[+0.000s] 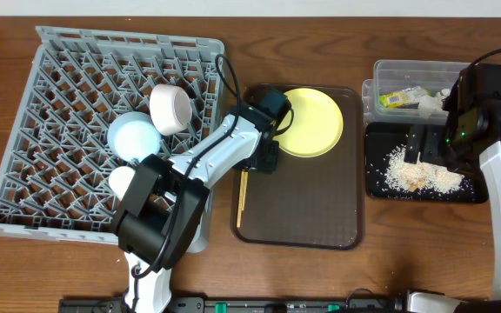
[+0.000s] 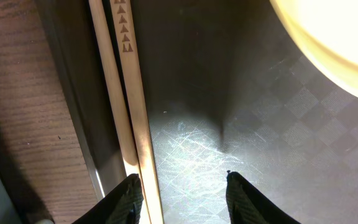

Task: Sort waste into correct bins and load items into the dishwasher

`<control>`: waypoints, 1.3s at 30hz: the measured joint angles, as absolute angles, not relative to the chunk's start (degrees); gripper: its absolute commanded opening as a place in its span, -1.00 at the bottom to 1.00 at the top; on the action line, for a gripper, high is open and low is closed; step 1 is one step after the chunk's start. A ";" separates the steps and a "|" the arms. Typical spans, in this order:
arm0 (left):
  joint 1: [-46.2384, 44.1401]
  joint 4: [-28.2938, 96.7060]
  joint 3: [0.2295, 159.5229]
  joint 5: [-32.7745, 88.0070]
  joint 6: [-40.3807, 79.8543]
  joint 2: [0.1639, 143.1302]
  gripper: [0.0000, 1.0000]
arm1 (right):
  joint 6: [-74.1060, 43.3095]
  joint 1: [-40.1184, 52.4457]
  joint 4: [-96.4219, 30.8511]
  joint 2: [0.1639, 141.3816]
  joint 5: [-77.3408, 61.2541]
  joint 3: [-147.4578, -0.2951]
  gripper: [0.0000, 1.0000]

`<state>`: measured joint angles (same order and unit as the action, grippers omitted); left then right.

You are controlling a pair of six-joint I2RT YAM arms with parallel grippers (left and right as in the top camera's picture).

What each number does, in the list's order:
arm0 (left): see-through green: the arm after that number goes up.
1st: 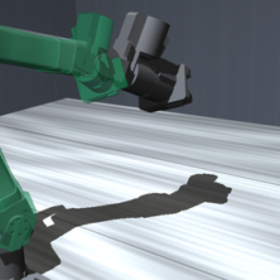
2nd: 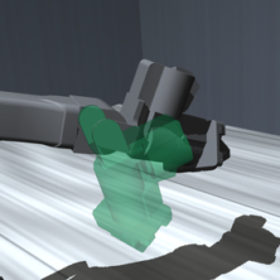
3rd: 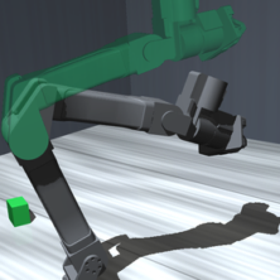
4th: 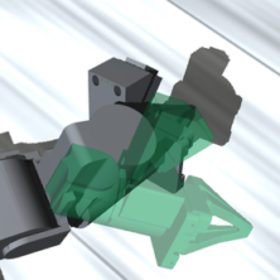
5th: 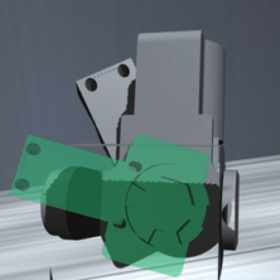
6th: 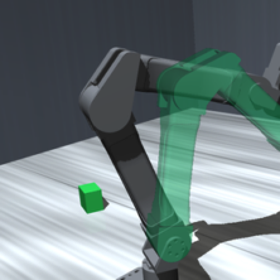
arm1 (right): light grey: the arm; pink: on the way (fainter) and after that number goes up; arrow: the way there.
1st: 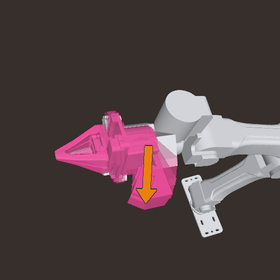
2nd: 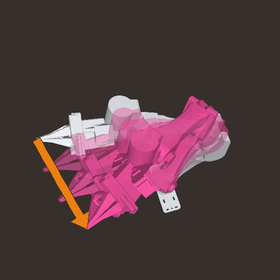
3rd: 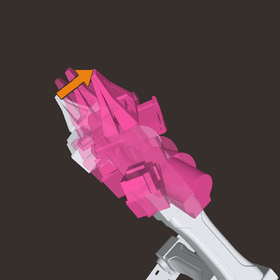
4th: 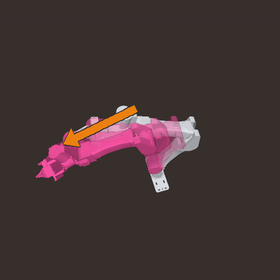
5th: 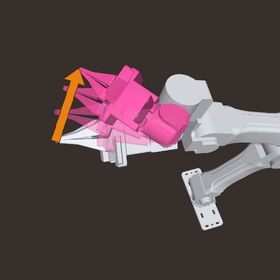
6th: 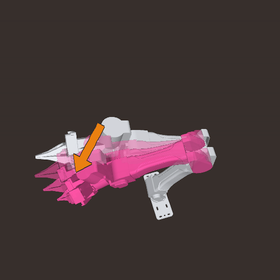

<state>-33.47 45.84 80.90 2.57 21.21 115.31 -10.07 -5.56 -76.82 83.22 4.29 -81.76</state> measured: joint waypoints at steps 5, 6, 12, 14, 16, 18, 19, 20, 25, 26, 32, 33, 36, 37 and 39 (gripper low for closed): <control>-33.47 45.80 80.90 2.57 21.21 115.31 -0.10 | -10.07 -5.56 -76.84 83.22 4.29 -81.76 0.99; -33.47 45.76 80.84 2.55 21.21 115.31 -0.10 | -10.04 -5.56 -76.84 83.22 4.29 -81.76 0.99; -33.47 43.72 78.43 2.57 21.21 115.52 -0.10 | -10.04 -5.56 -76.93 83.22 4.29 -81.76 0.99; -33.54 43.00 78.15 2.59 21.21 115.52 -0.10 | -10.04 -5.56 -76.93 83.22 4.29 -81.76 0.99; -33.54 42.83 77.78 2.85 21.21 115.77 -0.10 | -10.07 -5.56 -76.90 83.22 4.29 -81.76 0.99; -33.54 42.83 77.47 3.05 21.21 115.77 -0.11 | -10.04 -5.56 -76.93 83.22 4.29 -81.76 0.98; -33.54 42.83 77.43 3.07 21.21 115.79 -0.11 | -10.07 -5.56 -76.90 83.22 4.29 -81.76 0.99; -33.54 42.83 77.43 3.07 21.21 115.77 -0.12 | -10.04 -5.56 -76.93 83.22 4.29 -81.76 0.99; -33.54 42.98 77.43 4.60 21.17 115.77 -0.54 | -10.04 -5.56 -76.97 83.22 4.29 -81.76 0.99; -33.61 43.00 77.43 4.82 21.17 115.79 -0.62 | -10.07 -5.56 -76.97 83.22 4.29 -81.76 0.99; -34.63 43.00 77.41 5.85 21.56 115.79 -0.88 | -10.07 -5.56 -77.01 83.22 4.29 -81.76 0.99; -34.74 43.00 77.41 5.87 21.58 115.79 -0.88 | -10.07 -5.56 -77.01 83.22 4.29 -81.76 0.99; -34.76 43.00 77.41 5.89 21.63 115.79 -0.88 | -10.07 -5.56 -77.14 83.22 4.29 -81.76 0.99; -34.72 43.03 77.41 5.89 21.63 115.77 -0.88 | -10.07 -5.56 -77.30 83.22 4.29 -81.76 0.99; -34.63 43.51 77.47 5.96 21.63 115.74 -0.88 | -10.04 -5.56 -77.45 83.22 4.29 -81.76 0.99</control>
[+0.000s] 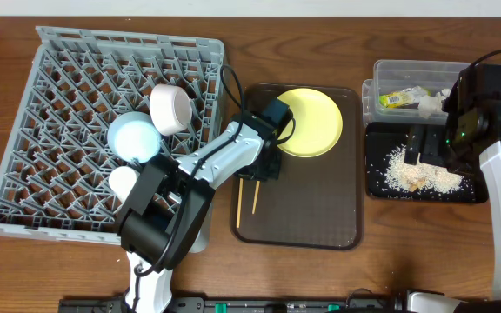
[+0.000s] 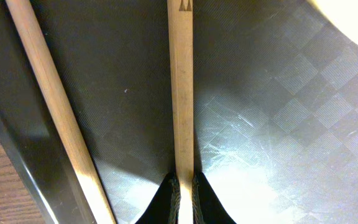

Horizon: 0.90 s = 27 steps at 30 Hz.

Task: Sort waste into correct bins and load items into the dishwasher

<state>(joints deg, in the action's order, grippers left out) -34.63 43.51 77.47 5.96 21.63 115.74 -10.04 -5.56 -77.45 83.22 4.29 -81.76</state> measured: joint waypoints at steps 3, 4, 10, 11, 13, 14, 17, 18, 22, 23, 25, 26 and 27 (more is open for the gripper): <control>-34.04 46.13 77.60 6.04 21.63 115.46 -0.88 | -10.04 -5.56 -77.56 83.22 4.29 -81.76 0.99; -33.65 47.03 77.62 6.07 21.63 115.04 -0.89 | -10.04 -5.56 -77.54 83.22 4.29 -81.76 0.99; -31.42 49.15 77.95 6.04 21.63 106.30 -0.88 | -10.07 -5.56 -77.38 83.22 4.29 -81.76 0.98; -31.29 49.28 78.24 6.04 21.63 104.40 -0.88 | -10.04 -5.56 -77.36 83.22 4.29 -81.76 0.99; -31.16 49.54 78.94 6.04 21.12 100.53 -0.88 | -10.07 -5.56 -77.36 83.22 4.29 -81.76 0.98; -31.11 49.93 79.29 6.04 20.73 97.86 -0.88 | -10.07 -5.56 -77.34 83.22 4.29 -81.76 0.98; -30.26 51.94 79.57 5.48 18.50 92.97 -0.88 | -10.04 -5.56 -77.36 83.22 4.29 -81.76 0.98; -29.56 52.90 79.57 4.69 17.80 91.68 -0.88 | -10.07 -5.56 -77.36 83.22 4.29 -81.76 0.98; -25.76 56.29 79.64 2.46 13.82 89.93 -0.88 | -10.07 -5.56 -77.34 83.22 4.29 -81.76 0.99; -24.80 56.93 79.64 2.17 13.02 90.04 -0.88 | -10.07 -5.56 -77.36 83.22 4.29 -81.76 0.98; -22.79 57.23 79.64 1.52 11.60 90.37 -0.88 | -10.04 -5.56 -77.34 83.22 4.29 -81.76 0.98; -21.91 57.21 79.64 1.30 11.07 90.54 -0.88 | -10.04 -5.56 -77.34 83.22 4.29 -81.76 0.99; -21.04 57.06 79.57 1.21 10.55 90.70 -0.88 | -10.07 -5.56 -77.34 83.22 4.29 -81.76 0.99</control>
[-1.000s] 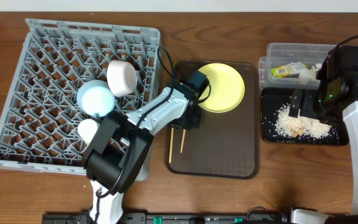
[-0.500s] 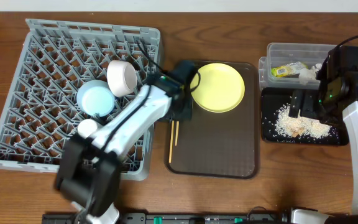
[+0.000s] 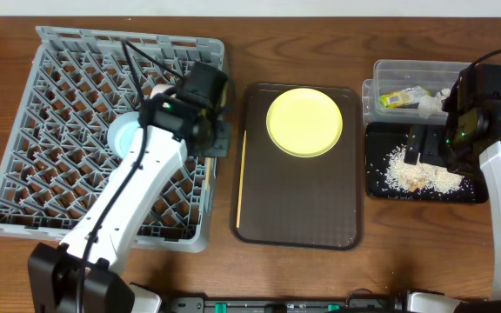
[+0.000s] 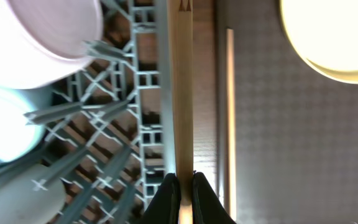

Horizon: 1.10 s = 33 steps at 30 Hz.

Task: Sort waste into correct bins and load items into the dishwasher
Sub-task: 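Carry the chopstick left and drop it into the dish rack, then return the left gripper to the tray toward the remaining chopstick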

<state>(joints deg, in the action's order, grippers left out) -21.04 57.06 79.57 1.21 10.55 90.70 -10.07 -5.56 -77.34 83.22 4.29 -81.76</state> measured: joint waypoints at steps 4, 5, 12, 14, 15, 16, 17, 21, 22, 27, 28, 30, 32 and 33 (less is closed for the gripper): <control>-18.79 56.27 78.78 1.06 9.67 92.12 -0.81 | -10.07 -5.56 -77.36 83.22 4.29 -81.76 0.98; -18.37 56.12 78.56 1.04 9.04 93.12 -0.77 | -10.07 -5.56 -77.34 83.22 4.29 -81.76 0.99; -17.06 55.48 78.22 0.84 6.20 98.65 0.21 | -10.04 -5.56 -77.45 83.22 4.29 -81.76 0.99; -16.97 55.42 78.22 0.84 6.07 98.63 0.35 | -10.04 -5.56 -77.43 83.22 4.29 -81.76 0.98; -16.97 55.42 78.22 0.84 6.04 98.56 0.36 | -10.04 -5.56 -77.41 83.22 4.29 -81.76 0.99; -16.97 55.42 78.22 0.89 5.93 98.56 0.36 | -10.07 -5.56 -77.34 83.22 4.29 -81.76 0.99; -16.97 55.42 78.22 0.89 5.76 98.52 0.36 | -10.07 -5.56 -77.34 83.22 4.29 -81.76 0.99; -17.52 55.40 78.22 2.81 6.55 96.49 0.36 | -10.07 -5.56 -77.34 83.22 4.29 -81.76 0.98; -18.61 55.37 78.22 4.29 7.57 94.70 0.36 | -10.07 -5.56 -77.34 83.22 4.29 -81.76 0.99; -25.30 54.81 78.24 6.28 14.70 92.66 0.36 | -10.04 -5.56 -77.34 83.22 4.29 -81.76 0.99; -26.61 54.54 78.24 6.07 16.64 92.86 0.36 | -10.04 -5.56 -77.34 83.22 4.29 -81.76 0.98; -29.21 53.39 77.97 5.32 20.93 93.47 0.36 | -10.07 -5.56 -77.38 83.22 4.29 -81.76 0.99; -30.94 52.14 77.28 4.62 23.97 94.13 0.36 | -10.04 -5.56 -77.38 83.22 4.29 -81.76 0.99; -31.83 51.31 76.77 4.25 25.54 94.74 0.36 | -10.04 -5.56 -77.41 83.22 4.29 -81.76 0.98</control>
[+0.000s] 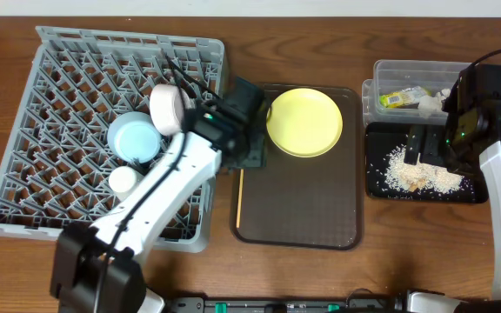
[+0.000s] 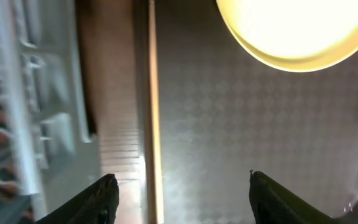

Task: Sort waste into correct bins and load items into the dishwasher
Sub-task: 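Return the left gripper to the tray toward the remaining chopstick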

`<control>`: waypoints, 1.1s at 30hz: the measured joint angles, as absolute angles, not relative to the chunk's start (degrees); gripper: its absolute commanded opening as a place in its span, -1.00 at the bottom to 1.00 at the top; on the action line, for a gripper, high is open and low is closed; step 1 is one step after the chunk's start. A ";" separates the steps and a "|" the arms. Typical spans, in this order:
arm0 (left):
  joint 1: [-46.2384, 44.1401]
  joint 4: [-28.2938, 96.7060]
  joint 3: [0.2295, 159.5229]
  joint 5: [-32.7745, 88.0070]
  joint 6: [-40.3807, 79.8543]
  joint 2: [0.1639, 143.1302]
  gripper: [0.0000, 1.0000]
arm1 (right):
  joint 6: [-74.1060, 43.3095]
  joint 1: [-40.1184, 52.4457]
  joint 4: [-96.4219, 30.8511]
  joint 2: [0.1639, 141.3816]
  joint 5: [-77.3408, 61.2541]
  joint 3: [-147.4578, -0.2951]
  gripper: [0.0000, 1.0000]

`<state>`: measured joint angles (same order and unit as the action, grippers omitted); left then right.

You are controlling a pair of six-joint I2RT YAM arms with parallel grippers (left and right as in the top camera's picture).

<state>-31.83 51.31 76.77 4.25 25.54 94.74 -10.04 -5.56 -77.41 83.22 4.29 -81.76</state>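
Observation:
My left gripper is open and holds nothing, hovering over the left edge of the brown tray. Below it, one wooden chopstick lies along that tray's left rim. A yellow plate rests at the tray's far end. The grey dish rack stands to the left, with a white cup, a blue bowl and a small white cup in it. My right gripper hangs over the black tray; its jaws are too dark to read.
Rice crumbs are scattered in the black tray at the right. Behind it a clear bin holds wrappers. The left arm stretches across the rack's right side, and bare wooden table shows in front of the trays.
My left gripper was shut on a chopstick over the rack's right edge. Now it is open and empty over the brown tray's left edge, and that chopstick does not show. The right arm is unmoved.
First my left gripper stood open over two chopsticks lying together at the tray's left rim. Then it was shut on one, pulled apart from the other. Then it held that one over the rack's right edge. Now it is open above the chopstick left on the tray.

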 measured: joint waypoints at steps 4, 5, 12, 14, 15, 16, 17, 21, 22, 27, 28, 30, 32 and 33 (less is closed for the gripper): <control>-34.57 48.64 75.72 2.59 28.84 98.59 0.36 | -10.04 -5.56 -77.43 83.22 4.29 -81.76 0.98; -35.14 48.36 75.57 2.00 29.45 99.94 0.36 | -10.04 -5.56 -77.47 83.22 4.29 -81.76 0.99; -35.97 47.51 75.44 -0.45 30.72 108.07 0.35 | -10.04 -5.56 -77.54 83.22 4.29 -81.76 0.98; -35.97 47.51 75.44 -0.49 31.03 110.19 0.35 | -10.04 -5.56 -77.54 83.22 4.29 -81.76 0.99; -35.97 47.48 75.42 -0.58 31.14 111.18 0.35 | -10.07 -5.56 -77.54 83.22 4.29 -81.76 0.99; -35.97 47.42 75.40 -0.64 31.18 111.98 0.35 | -10.07 -5.56 -77.54 83.22 4.29 -81.76 0.99; -35.99 47.44 75.42 -1.13 31.29 112.68 0.35 | -10.04 -5.56 -77.54 83.22 4.29 -81.76 0.98; -36.01 47.22 75.44 -1.89 31.35 113.80 0.32 | -10.07 -5.56 -77.73 83.22 4.29 -81.76 0.99; -35.99 47.05 75.48 -1.85 31.40 114.32 0.31 | -10.07 -5.56 -77.76 83.22 4.29 -81.76 0.99; -35.83 47.18 75.55 -1.91 31.51 114.32 0.26 | -10.04 -5.56 -77.76 83.22 4.29 -81.76 0.99; -35.79 47.24 75.55 -1.93 31.48 114.32 0.28 | -10.07 -5.56 -77.78 83.22 4.29 -81.76 0.98; -35.79 47.31 75.55 -1.93 31.48 114.32 0.28 | -10.04 -5.56 -77.78 83.22 4.29 -81.76 0.99; -35.79 47.31 75.53 -1.96 31.46 114.24 0.27 | -10.07 -5.56 -77.78 83.22 4.29 -81.76 0.99; -35.79 47.31 75.53 -1.96 31.46 114.10 0.28 | -10.07 -5.56 -77.78 83.22 4.29 -81.76 0.99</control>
<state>-35.79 47.31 75.53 -1.96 31.46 114.10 -10.07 -5.56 -77.78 83.22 4.29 -81.76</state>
